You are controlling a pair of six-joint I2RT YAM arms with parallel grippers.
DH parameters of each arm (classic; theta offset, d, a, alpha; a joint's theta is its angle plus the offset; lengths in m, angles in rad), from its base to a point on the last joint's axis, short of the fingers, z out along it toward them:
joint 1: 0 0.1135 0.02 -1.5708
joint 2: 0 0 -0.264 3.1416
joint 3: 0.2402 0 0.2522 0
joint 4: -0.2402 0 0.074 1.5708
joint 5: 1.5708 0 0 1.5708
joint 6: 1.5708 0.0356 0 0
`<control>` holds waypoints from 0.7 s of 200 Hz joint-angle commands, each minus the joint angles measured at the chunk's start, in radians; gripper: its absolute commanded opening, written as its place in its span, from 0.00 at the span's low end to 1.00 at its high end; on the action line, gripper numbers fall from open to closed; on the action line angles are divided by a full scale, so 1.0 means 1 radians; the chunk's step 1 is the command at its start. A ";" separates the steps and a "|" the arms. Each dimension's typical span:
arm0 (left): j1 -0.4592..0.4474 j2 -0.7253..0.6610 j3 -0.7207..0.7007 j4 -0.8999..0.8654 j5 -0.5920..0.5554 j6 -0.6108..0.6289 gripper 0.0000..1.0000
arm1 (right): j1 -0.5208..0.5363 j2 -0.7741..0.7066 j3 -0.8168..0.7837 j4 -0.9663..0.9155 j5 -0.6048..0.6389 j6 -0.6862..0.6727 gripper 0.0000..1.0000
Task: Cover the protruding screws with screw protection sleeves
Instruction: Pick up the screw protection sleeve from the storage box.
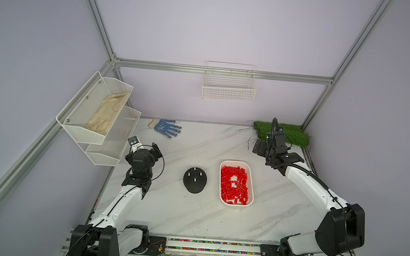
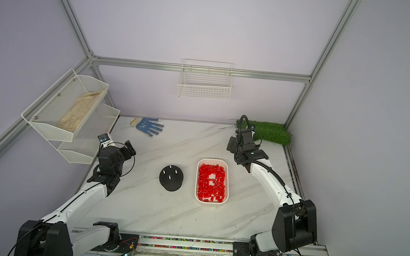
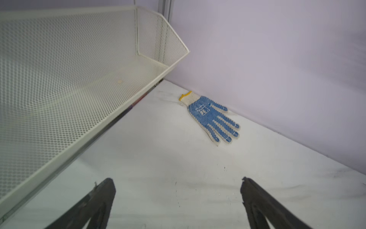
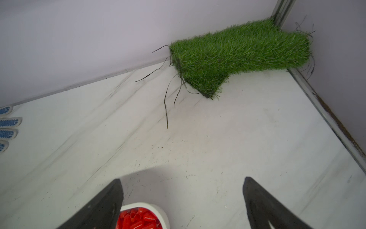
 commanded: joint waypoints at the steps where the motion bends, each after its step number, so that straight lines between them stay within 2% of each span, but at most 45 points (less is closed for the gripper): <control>1: -0.018 0.022 0.118 -0.158 0.071 -0.076 1.00 | 0.049 0.019 0.042 -0.146 -0.084 0.022 0.76; 14: -0.046 0.040 0.142 -0.188 0.057 -0.074 1.00 | 0.084 0.026 0.062 -0.183 -0.087 0.018 0.57; 31: -0.086 0.056 0.153 -0.195 0.049 -0.066 1.00 | 0.118 0.038 0.088 -0.232 -0.093 0.005 0.43; 49: -0.123 0.065 0.157 -0.195 0.035 -0.062 1.00 | 0.154 0.062 0.104 -0.264 -0.105 0.004 0.42; 63: -0.147 0.064 0.162 -0.195 0.021 -0.062 1.00 | 0.172 0.091 0.109 -0.274 -0.133 0.053 0.42; 89: -0.187 0.050 0.168 -0.196 -0.016 -0.053 1.00 | 0.197 0.133 0.068 -0.234 -0.161 0.286 0.36; 111: -0.206 0.039 0.162 -0.197 -0.045 -0.059 1.00 | 0.237 0.102 -0.050 -0.072 -0.172 0.489 0.33; 140: -0.214 0.050 0.162 -0.191 -0.045 -0.060 1.00 | 0.290 0.116 -0.103 0.022 -0.138 0.638 0.32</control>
